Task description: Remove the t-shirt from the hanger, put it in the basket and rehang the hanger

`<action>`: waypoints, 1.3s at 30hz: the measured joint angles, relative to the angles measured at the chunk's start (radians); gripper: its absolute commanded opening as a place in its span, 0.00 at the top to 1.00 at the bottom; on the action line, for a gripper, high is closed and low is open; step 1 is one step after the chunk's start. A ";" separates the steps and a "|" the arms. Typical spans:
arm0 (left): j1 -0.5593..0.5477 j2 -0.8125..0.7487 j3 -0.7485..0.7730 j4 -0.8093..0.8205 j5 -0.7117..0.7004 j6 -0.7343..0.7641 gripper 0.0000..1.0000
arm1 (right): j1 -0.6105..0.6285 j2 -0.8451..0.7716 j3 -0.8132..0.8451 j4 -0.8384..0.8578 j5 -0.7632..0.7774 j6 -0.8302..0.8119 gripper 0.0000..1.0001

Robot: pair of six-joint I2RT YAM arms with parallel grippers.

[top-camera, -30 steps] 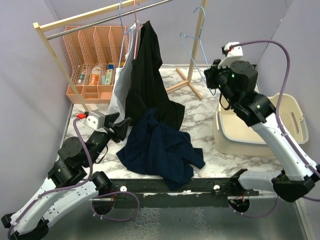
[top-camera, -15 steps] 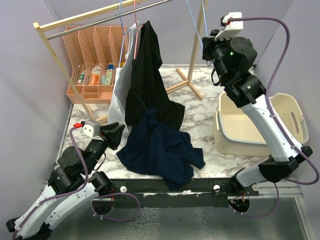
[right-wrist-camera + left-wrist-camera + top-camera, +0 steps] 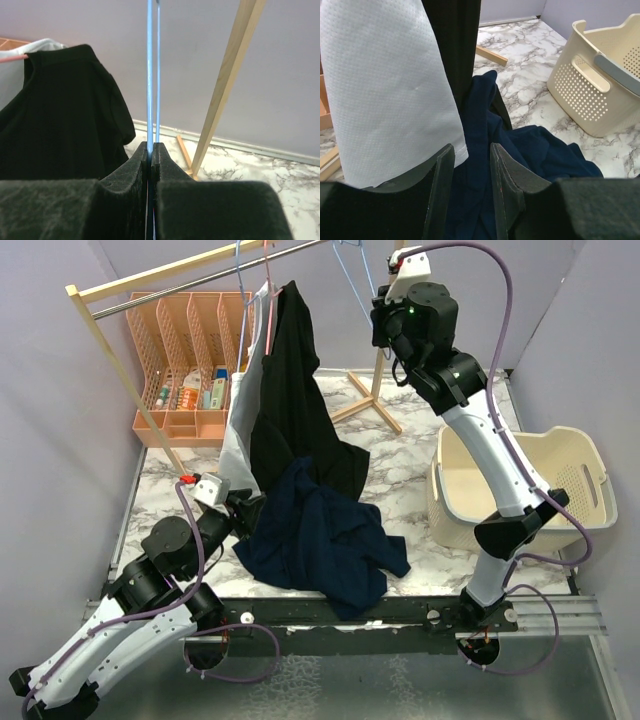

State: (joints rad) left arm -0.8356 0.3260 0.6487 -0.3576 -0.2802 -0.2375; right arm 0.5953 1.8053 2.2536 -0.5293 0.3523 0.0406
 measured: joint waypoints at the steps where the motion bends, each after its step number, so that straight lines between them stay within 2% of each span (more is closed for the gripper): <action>1: 0.000 -0.001 0.000 -0.003 0.003 -0.001 0.62 | 0.000 0.001 -0.001 -0.011 -0.005 0.007 0.99; 4: 0.000 -0.005 0.000 -0.005 0.004 -0.002 0.62 | 0.000 -0.008 -0.019 -0.024 -0.017 0.025 0.97; 6: 0.000 -0.008 0.000 -0.006 0.004 -0.003 0.62 | -0.002 -0.026 -0.063 -0.026 -0.031 0.039 0.89; 10: 0.000 -0.010 0.000 -0.013 0.004 -0.004 0.59 | -0.002 -0.067 -0.169 -0.030 -0.058 0.062 0.56; 12: 0.000 -0.010 0.000 -0.013 0.004 -0.004 0.58 | -0.002 -0.104 -0.245 -0.030 -0.079 0.072 0.48; 13: 0.000 -0.010 0.000 -0.014 0.004 -0.004 0.58 | -0.002 -0.125 -0.283 -0.024 -0.092 0.077 0.38; 14: 0.000 -0.010 0.000 -0.014 0.004 -0.005 0.57 | -0.002 -0.158 -0.334 -0.021 -0.109 0.084 0.24; 15: 0.000 -0.010 0.000 -0.016 0.004 -0.005 0.57 | -0.002 -0.196 -0.391 -0.018 -0.130 0.095 0.15; 19: 0.000 -0.010 0.000 -0.019 0.003 -0.005 0.57 | -0.002 -0.395 -0.629 0.010 -0.223 0.113 0.02; 24: 0.000 -0.012 0.000 -0.020 0.001 -0.005 0.57 | -0.004 -0.686 -0.912 0.063 -0.413 0.145 0.00; 29: 0.000 -0.012 0.000 -0.021 -0.004 -0.005 0.57 | -0.003 -0.842 -1.153 0.113 -0.643 0.178 0.05; 34: 0.000 -0.012 0.000 -0.024 -0.019 -0.009 0.57 | 0.035 -0.819 -1.396 0.142 -0.764 0.226 0.06; 37: 0.000 -0.012 0.000 -0.026 -0.027 -0.015 0.57 | 0.118 -0.761 -1.489 0.141 -0.767 0.257 0.00; 39: 0.000 -0.012 0.000 -0.026 -0.031 -0.018 0.57 | 0.189 -0.731 -1.513 0.145 -0.761 0.277 0.00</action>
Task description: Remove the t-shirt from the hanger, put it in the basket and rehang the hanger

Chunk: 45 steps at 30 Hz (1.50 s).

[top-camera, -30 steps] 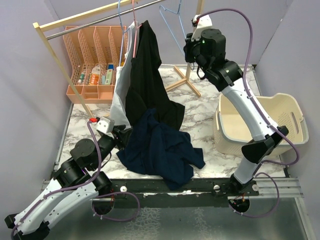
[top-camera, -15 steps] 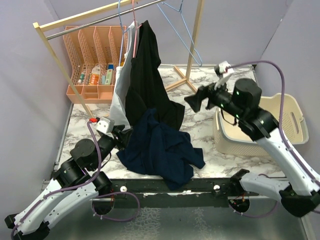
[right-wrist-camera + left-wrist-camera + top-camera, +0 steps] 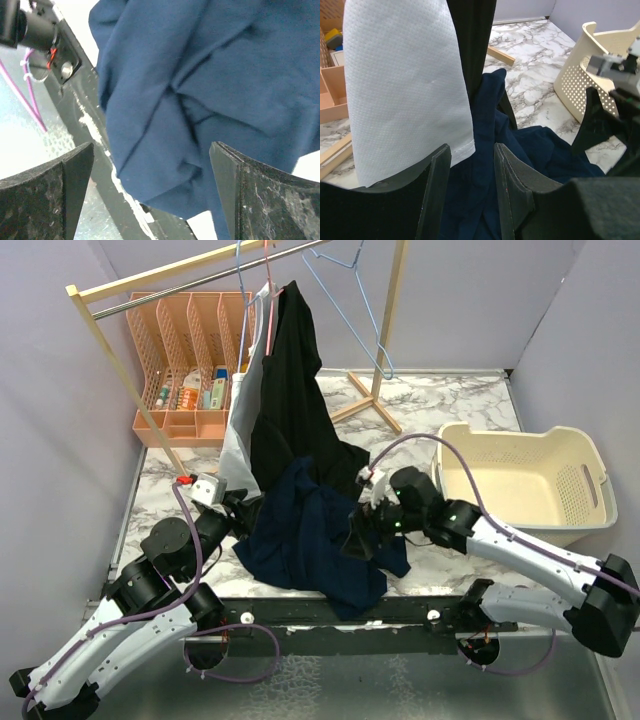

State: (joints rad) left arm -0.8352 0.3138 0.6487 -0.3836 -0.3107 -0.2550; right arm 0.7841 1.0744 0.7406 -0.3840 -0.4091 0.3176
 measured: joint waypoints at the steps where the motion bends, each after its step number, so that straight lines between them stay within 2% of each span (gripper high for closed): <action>1: 0.000 0.000 0.000 0.000 -0.003 -0.001 0.57 | 0.035 0.010 -0.002 0.004 0.009 0.004 0.00; 6: 0.000 0.000 0.000 0.000 -0.016 -0.003 0.57 | 0.203 0.080 0.004 0.060 0.092 0.019 0.00; 8: 0.000 0.001 0.000 -0.001 -0.018 -0.003 0.57 | 0.213 0.091 0.008 0.062 0.129 0.019 0.01; 9: 0.000 0.001 0.000 0.000 -0.019 -0.003 0.57 | 0.245 0.145 0.024 0.069 0.166 0.016 0.00; 15: 0.000 0.003 0.000 -0.002 -0.021 -0.003 0.57 | 0.268 0.258 0.074 0.091 0.388 -0.053 0.00; 20: 0.000 0.003 0.000 -0.002 -0.029 -0.003 0.57 | 0.269 0.282 0.087 0.141 0.489 -0.122 0.01; 23: 0.000 0.003 0.000 -0.003 -0.035 -0.003 0.57 | 0.269 0.306 0.098 0.180 0.484 -0.156 0.00; 34: 0.000 0.007 0.000 -0.005 -0.043 -0.002 0.57 | 0.311 0.461 0.109 0.231 0.312 -0.212 0.02; 36: 0.000 0.008 0.000 -0.007 -0.043 -0.002 0.57 | 0.317 0.485 0.109 0.232 0.290 -0.210 0.11; 37: 0.000 0.008 0.000 -0.008 -0.044 -0.002 0.57 | 0.320 0.497 0.109 0.232 0.282 -0.209 0.25; 40: 0.000 0.008 0.000 -0.008 -0.046 -0.002 0.57 | 0.323 0.533 0.109 0.240 0.266 -0.192 0.82; 41: 0.000 0.008 0.000 -0.008 -0.046 -0.002 0.57 | 0.323 0.552 0.109 0.242 0.267 -0.179 0.95; 42: 0.000 0.008 0.000 -0.008 -0.046 -0.002 0.57 | 0.323 0.566 0.109 0.246 0.270 -0.165 0.99; 45: 0.000 0.008 0.000 -0.009 -0.047 -0.002 0.57 | 0.322 0.579 0.118 0.249 0.293 -0.111 0.99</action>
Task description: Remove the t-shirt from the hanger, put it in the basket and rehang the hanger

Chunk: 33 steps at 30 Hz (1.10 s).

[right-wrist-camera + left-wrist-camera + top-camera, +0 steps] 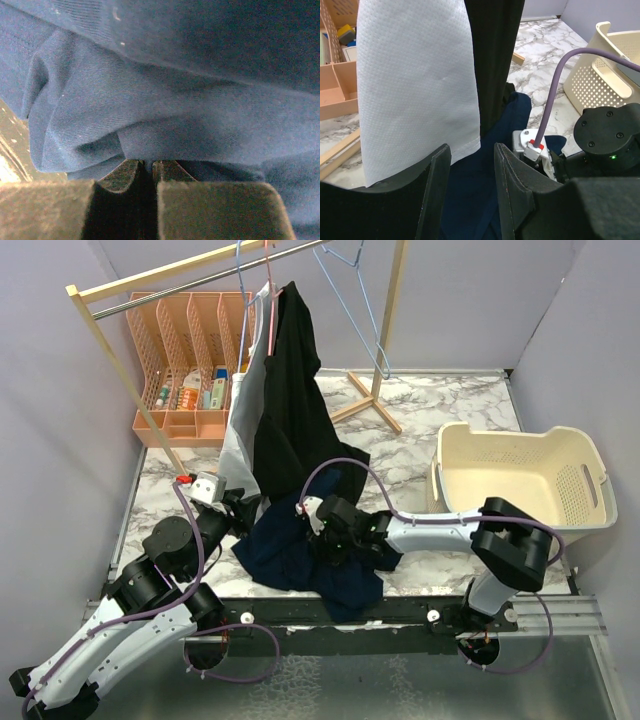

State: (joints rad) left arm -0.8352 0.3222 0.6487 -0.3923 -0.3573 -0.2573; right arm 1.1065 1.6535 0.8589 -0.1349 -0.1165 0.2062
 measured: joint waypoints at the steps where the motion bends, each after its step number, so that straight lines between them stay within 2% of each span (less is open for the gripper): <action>1: 0.000 0.000 0.000 0.000 0.000 0.000 0.57 | 0.001 -0.003 0.000 -0.004 0.010 0.027 0.99; 5: 0.000 0.000 0.000 -0.001 -0.001 0.000 0.57 | 0.006 -0.051 0.000 -0.062 0.055 0.093 0.99; 9: 0.000 0.000 0.000 -0.002 -0.003 0.000 0.56 | 0.005 -0.217 0.029 -0.225 0.155 0.163 0.99; 12: 0.000 0.000 0.000 -0.002 -0.003 0.000 0.57 | -0.029 -0.344 0.118 -0.336 0.204 0.213 0.99; 16: 0.000 0.000 0.000 -0.003 -0.003 0.000 0.57 | -0.140 -0.453 0.259 -0.419 0.216 0.239 0.99; 24: 0.000 0.000 0.000 -0.006 -0.003 -0.003 0.56 | -0.339 -0.438 0.545 -0.638 0.369 0.286 0.99; 28: 0.000 0.000 0.000 -0.006 -0.003 -0.003 0.57 | -0.369 -0.439 0.661 -0.737 0.505 0.310 0.99; 33: 0.000 0.000 0.000 -0.006 -0.003 -0.003 0.57 | -0.376 -0.473 0.788 -0.814 0.765 0.321 0.99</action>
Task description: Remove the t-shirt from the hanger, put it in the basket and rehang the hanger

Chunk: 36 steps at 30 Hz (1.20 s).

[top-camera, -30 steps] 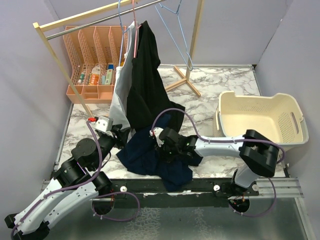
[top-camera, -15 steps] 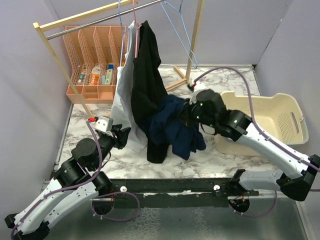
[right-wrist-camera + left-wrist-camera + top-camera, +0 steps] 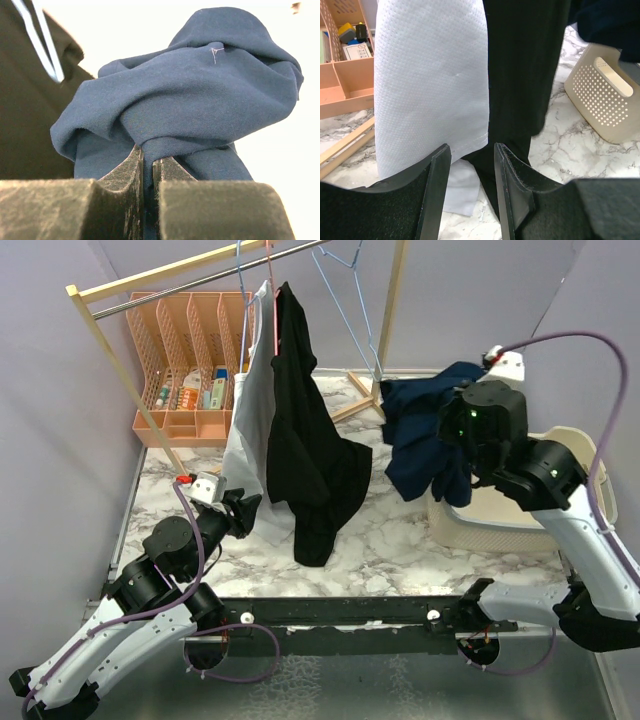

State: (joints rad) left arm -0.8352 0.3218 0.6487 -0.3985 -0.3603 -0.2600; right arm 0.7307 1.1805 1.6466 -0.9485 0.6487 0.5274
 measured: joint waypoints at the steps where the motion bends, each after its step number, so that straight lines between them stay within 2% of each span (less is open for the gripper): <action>1: 0.000 0.000 0.000 0.000 0.000 0.000 0.56 | 0.000 -0.009 0.010 -0.005 0.043 -0.001 0.99; 5: 0.000 0.001 0.000 0.000 0.000 0.000 0.57 | -0.022 -0.037 0.019 -0.030 0.198 -0.011 0.99; 7: 0.000 0.003 0.000 0.000 0.001 -0.001 0.57 | -0.082 -0.043 -0.006 -0.027 0.229 -0.024 0.99; 13: 0.000 0.005 0.000 0.000 0.001 -0.002 0.57 | -0.398 -0.042 -0.162 -0.005 0.180 -0.034 0.99; 15: 0.000 0.005 0.000 0.000 0.001 -0.003 0.57 | -0.470 -0.042 -0.217 -0.006 0.167 -0.018 0.99; 20: 0.000 0.003 0.000 0.000 0.001 -0.003 0.57 | -0.573 -0.049 -0.373 0.007 0.114 0.071 0.99; 24: 0.000 0.000 0.000 0.000 0.001 -0.003 0.57 | -0.609 -0.042 -0.514 0.010 0.076 0.160 0.98; 25: 0.000 0.000 0.000 0.000 0.001 -0.003 0.56 | -0.609 -0.040 -0.547 0.011 0.063 0.184 0.92; 26: 0.000 -0.002 0.000 0.000 0.001 -0.003 0.56 | -0.609 -0.039 -0.572 0.010 0.056 0.200 0.81; 29: 0.000 -0.003 0.000 0.000 0.001 -0.003 0.51 | -0.609 -0.039 -0.610 0.010 0.035 0.231 0.34; 30: 0.000 -0.003 0.000 0.000 0.001 -0.003 0.46 | -0.609 -0.039 -0.611 0.009 0.031 0.237 0.22; 33: 0.000 -0.003 0.000 0.000 0.001 -0.004 0.40 | -0.608 -0.053 -0.583 0.006 0.018 0.246 0.12; 36: 0.000 -0.003 0.000 0.000 0.002 -0.005 0.39 | -0.609 -0.101 -0.523 0.011 -0.034 0.209 0.11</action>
State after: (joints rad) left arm -0.8352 0.3183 0.6487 -0.3985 -0.3588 -0.2646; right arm 0.1219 1.0790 1.1233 -0.9375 0.6147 0.7364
